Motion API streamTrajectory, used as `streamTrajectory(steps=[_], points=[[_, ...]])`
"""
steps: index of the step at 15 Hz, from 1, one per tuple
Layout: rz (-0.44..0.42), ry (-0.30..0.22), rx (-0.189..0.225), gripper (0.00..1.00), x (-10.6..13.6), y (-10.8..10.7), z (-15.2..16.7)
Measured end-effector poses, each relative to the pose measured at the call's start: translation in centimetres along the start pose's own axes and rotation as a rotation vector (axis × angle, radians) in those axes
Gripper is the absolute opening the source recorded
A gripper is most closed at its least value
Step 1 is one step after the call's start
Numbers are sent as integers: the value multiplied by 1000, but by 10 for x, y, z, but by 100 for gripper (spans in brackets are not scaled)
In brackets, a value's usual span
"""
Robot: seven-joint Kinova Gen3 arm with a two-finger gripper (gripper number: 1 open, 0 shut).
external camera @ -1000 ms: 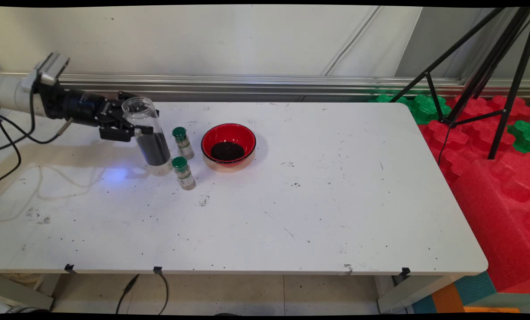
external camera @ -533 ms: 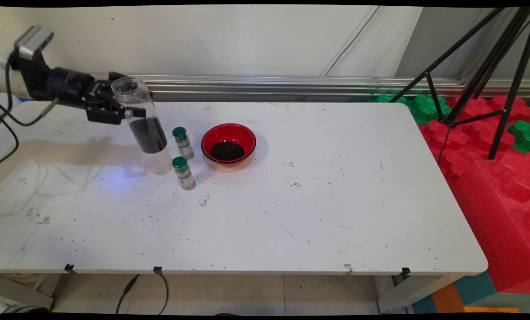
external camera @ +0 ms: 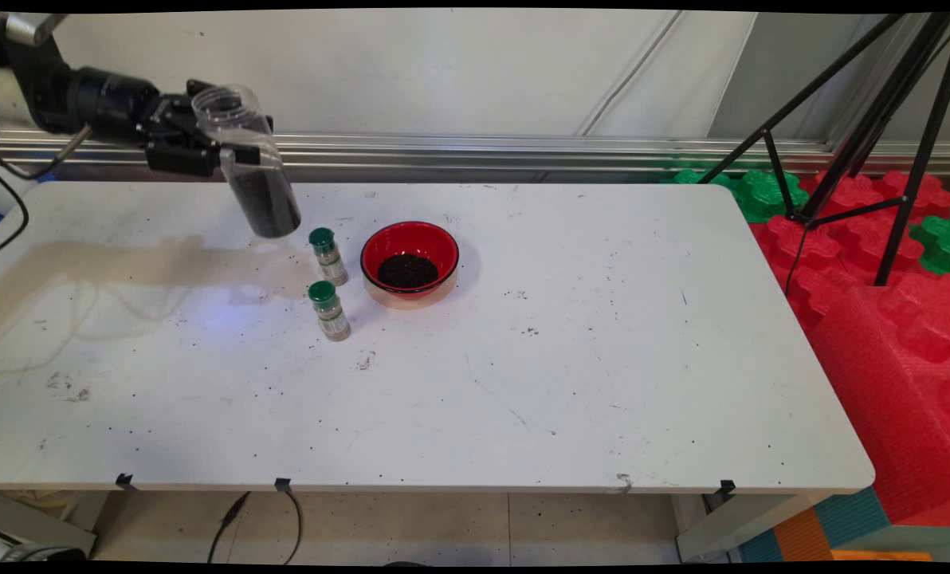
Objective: Pour the black seasoning powder in the red bowl
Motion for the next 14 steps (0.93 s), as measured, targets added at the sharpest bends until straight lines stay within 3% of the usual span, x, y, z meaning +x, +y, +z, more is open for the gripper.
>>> streamTrajectory(steps=[6,14], points=[[45,-9,44,0,29,-15,8],[122,-30,85,0,47,-37,22]])
